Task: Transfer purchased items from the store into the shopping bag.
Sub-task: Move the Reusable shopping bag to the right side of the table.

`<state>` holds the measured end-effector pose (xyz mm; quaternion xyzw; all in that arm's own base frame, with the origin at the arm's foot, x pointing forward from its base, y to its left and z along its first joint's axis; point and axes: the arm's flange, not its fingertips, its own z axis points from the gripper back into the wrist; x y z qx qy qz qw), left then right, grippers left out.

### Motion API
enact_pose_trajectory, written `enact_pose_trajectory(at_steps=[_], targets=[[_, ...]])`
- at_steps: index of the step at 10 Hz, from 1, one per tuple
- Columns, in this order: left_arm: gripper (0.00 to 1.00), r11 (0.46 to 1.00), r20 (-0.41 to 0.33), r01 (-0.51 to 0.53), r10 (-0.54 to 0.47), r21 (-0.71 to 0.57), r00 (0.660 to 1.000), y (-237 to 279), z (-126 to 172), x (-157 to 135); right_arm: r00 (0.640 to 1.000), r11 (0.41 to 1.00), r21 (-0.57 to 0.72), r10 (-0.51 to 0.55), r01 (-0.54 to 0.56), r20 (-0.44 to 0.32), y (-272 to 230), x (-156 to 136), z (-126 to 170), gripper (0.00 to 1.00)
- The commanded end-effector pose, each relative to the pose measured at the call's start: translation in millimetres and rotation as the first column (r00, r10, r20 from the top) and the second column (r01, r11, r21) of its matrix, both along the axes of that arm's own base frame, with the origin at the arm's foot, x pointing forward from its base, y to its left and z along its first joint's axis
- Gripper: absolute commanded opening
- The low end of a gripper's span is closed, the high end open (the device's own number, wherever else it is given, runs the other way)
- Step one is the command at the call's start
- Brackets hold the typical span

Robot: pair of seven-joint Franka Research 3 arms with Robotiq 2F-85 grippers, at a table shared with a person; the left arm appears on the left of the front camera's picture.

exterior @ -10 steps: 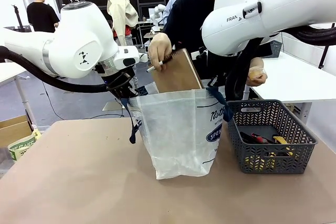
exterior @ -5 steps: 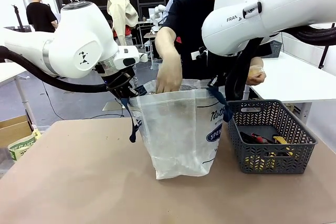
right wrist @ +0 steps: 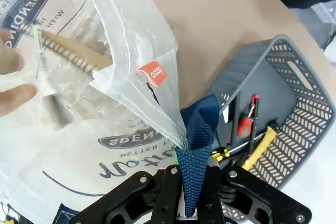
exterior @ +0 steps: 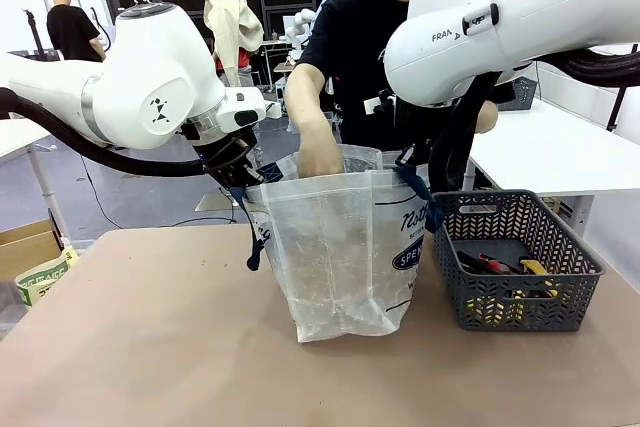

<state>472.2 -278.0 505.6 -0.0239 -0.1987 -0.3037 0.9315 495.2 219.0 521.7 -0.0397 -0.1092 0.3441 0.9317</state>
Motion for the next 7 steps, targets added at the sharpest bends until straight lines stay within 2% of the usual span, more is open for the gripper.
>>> enact_pose_trajectory(at_steps=[1,7], targets=[[0.0,1.0,0.0,-0.007,0.007,-0.002,1.0,1.1,-1.6,-0.1,1.0,1.0,-0.001,-0.003,0.003,0.0,-1.5,0.4,-0.4,0.0],[0.0,1.0,0.0,-0.007,0.007,-0.002,1.0,1.1,-1.6,-0.1,1.0,1.0,-0.001,-0.003,0.003,0.0,-1.5,0.4,-0.4,0.0]])
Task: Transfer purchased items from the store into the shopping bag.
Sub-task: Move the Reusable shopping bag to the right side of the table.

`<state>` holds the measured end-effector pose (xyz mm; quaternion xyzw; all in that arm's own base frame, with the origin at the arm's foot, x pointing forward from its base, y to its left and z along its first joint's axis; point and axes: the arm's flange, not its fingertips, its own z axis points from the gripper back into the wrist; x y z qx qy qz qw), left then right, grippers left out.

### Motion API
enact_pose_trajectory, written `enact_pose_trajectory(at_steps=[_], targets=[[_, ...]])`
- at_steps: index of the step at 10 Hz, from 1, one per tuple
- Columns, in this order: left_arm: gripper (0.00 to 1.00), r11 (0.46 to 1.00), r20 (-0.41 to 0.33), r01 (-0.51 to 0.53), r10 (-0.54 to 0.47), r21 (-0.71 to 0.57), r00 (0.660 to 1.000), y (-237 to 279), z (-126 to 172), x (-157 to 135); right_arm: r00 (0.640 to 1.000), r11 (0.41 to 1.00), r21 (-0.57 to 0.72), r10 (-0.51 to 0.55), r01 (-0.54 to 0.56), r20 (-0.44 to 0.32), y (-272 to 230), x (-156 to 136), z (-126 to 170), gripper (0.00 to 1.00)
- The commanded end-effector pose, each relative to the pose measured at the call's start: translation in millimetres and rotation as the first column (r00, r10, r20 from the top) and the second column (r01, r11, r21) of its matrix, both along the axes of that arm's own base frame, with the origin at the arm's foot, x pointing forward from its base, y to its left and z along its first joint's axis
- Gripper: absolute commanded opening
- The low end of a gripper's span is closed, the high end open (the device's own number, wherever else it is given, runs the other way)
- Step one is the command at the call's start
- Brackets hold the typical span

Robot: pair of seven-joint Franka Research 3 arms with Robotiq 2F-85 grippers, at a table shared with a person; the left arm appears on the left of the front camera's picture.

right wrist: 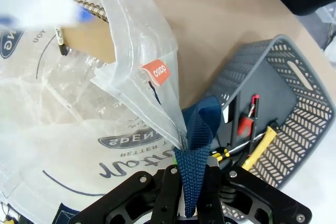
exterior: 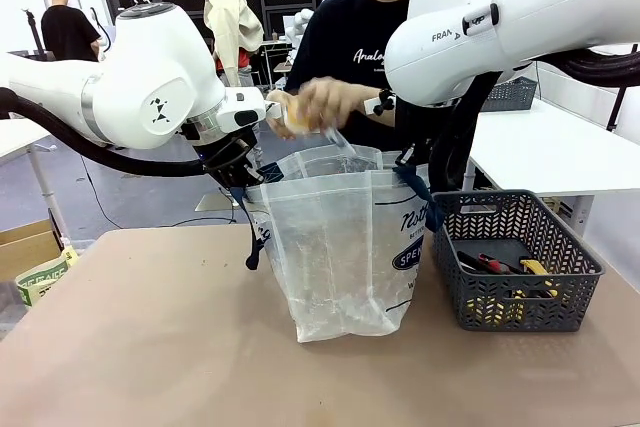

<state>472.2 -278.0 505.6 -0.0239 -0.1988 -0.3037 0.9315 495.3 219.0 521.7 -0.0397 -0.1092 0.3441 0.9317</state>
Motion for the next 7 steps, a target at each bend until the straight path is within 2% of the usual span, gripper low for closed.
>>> enact_pose_trajectory(at_steps=[1,7], targets=[[0.0,1.0,0.0,-0.007,0.007,-0.002,1.0,1.1,-1.6,-0.1,1.0,1.0,-0.001,-0.003,0.003,0.0,-1.4,0.4,-0.4,0.0],[0.0,1.0,0.0,-0.007,0.007,-0.002,1.0,1.1,-1.6,-0.1,1.0,1.0,-0.001,-0.003,0.003,0.0,-1.4,0.4,-0.4,0.0]])
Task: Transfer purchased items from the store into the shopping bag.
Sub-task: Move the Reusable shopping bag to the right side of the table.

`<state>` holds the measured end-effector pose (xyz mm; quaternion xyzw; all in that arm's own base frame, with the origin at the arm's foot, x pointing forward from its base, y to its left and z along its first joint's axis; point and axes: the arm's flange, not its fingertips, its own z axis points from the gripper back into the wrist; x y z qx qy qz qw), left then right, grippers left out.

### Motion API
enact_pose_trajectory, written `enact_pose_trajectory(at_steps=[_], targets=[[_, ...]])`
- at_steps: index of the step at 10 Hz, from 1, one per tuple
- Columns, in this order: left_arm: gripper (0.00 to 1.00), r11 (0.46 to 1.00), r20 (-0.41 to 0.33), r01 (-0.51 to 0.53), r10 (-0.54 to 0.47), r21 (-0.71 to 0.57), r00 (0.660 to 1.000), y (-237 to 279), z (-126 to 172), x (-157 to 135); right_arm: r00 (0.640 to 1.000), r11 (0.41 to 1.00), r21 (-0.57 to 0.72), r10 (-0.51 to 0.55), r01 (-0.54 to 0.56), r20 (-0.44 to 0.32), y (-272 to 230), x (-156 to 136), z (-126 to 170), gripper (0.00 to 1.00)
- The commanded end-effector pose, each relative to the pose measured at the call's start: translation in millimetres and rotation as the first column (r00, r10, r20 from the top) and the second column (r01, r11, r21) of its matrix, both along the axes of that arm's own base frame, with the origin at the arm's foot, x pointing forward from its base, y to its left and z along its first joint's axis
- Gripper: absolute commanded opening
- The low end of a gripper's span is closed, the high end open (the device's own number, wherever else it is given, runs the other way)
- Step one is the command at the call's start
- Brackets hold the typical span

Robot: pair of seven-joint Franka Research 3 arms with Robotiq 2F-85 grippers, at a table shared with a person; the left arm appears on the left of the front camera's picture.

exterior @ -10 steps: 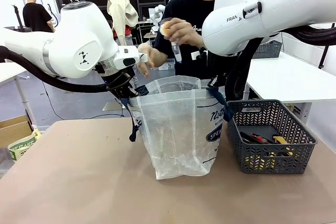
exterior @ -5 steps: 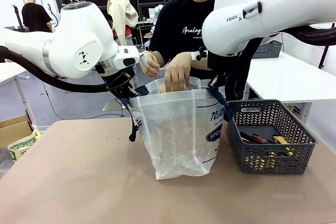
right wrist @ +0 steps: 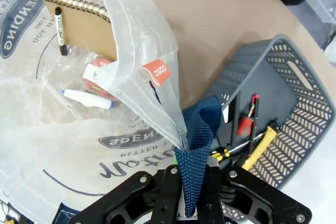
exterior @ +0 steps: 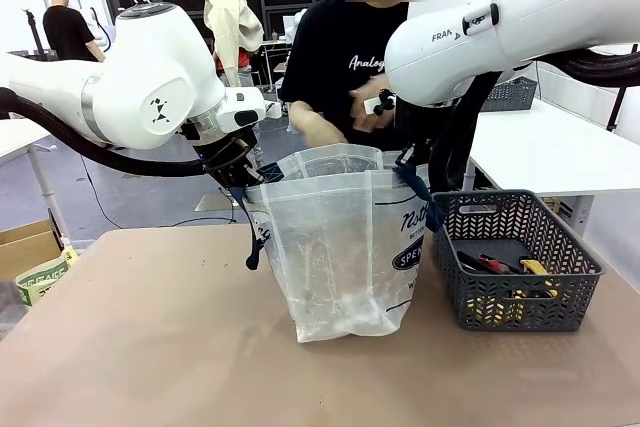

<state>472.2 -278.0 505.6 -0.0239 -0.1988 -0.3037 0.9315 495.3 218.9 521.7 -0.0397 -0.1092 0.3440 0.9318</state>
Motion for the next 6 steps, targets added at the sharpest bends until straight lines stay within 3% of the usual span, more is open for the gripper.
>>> enact_pose_trajectory(at_steps=[1,6], targets=[[0.0,1.0,0.0,-0.007,0.007,-0.002,1.0,1.1,-1.6,-0.1,1.0,1.0,-0.001,-0.003,0.003,0.0,-1.3,0.4,-0.4,0.0],[0.0,1.0,0.0,-0.007,0.007,-0.002,1.0,1.1,-1.6,-0.1,1.0,1.0,-0.001,-0.003,0.003,0.0,-1.3,0.4,-0.4,0.0]])
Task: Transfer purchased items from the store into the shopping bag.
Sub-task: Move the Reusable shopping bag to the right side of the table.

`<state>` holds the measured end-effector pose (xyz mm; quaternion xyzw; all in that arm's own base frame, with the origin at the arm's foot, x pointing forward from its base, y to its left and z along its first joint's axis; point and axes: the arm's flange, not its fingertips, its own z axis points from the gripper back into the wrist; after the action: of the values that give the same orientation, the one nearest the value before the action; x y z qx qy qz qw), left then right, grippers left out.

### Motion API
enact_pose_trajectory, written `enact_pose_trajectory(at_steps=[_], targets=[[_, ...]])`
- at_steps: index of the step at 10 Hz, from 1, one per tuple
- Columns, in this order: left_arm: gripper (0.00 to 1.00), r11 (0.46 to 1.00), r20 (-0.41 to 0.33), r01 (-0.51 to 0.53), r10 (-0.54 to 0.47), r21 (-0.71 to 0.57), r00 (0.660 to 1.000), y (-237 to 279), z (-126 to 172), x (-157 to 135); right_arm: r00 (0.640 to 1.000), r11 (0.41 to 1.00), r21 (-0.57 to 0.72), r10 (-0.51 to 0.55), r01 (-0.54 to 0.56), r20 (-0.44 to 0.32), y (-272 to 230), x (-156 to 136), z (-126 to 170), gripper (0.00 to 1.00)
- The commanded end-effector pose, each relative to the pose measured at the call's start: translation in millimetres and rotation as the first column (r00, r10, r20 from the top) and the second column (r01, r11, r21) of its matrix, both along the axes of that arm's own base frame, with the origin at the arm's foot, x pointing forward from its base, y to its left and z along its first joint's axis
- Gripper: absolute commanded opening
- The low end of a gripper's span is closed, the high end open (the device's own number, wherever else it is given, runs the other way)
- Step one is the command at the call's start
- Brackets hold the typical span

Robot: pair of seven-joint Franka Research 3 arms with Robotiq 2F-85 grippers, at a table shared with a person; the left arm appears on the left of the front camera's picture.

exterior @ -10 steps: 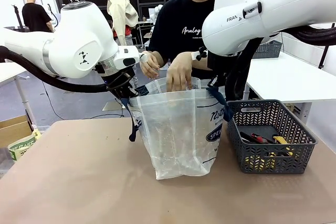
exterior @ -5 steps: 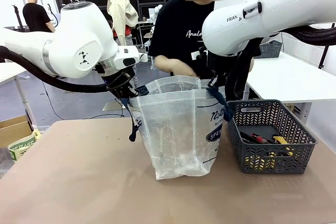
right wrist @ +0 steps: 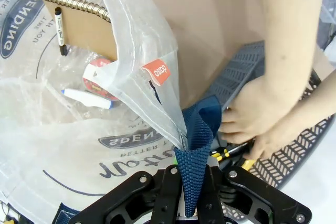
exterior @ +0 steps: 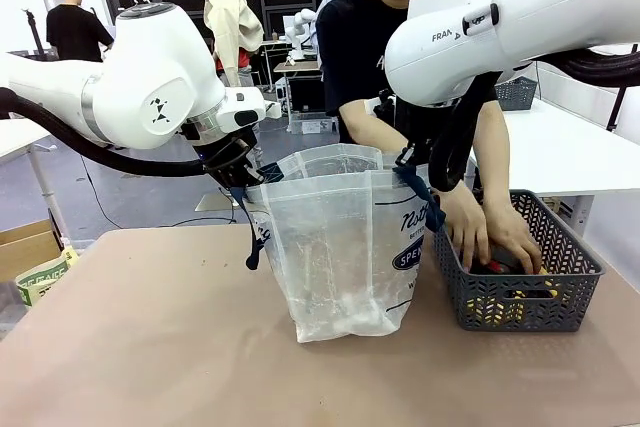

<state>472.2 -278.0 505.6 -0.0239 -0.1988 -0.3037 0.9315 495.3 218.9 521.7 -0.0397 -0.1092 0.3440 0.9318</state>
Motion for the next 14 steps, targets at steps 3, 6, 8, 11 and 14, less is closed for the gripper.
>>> enact_pose_trajectory(at_steps=[3,6,8,11,14], targets=[[0.0,1.0,0.0,-0.007,0.007,-0.002,1.0,1.1,-1.6,-0.1,1.0,1.0,-0.001,-0.002,0.002,0.0,-1.3,0.4,-0.4,0.0],[0.0,1.0,0.0,-0.007,0.007,-0.002,1.0,1.1,-1.6,-0.1,1.0,1.0,-0.001,-0.002,0.002,0.0,-1.3,0.4,-0.4,0.0],[0.0,1.0,0.0,-0.007,0.007,-0.002,1.0,1.1,-1.6,-0.1,1.0,1.0,-0.001,-0.002,0.002,0.0,-1.3,0.4,-0.4,0.0],[0.0,1.0,0.0,-0.007,0.007,-0.002,1.0,1.1,-1.6,-0.1,1.0,1.0,-0.001,-0.002,0.002,0.0,-1.3,0.4,-0.4,0.0],[0.0,1.0,0.0,-0.007,0.007,-0.002,1.0,1.1,-1.6,-0.1,1.0,1.0,-0.001,-0.002,0.002,0.0,-1.3,0.4,-0.4,0.0]])
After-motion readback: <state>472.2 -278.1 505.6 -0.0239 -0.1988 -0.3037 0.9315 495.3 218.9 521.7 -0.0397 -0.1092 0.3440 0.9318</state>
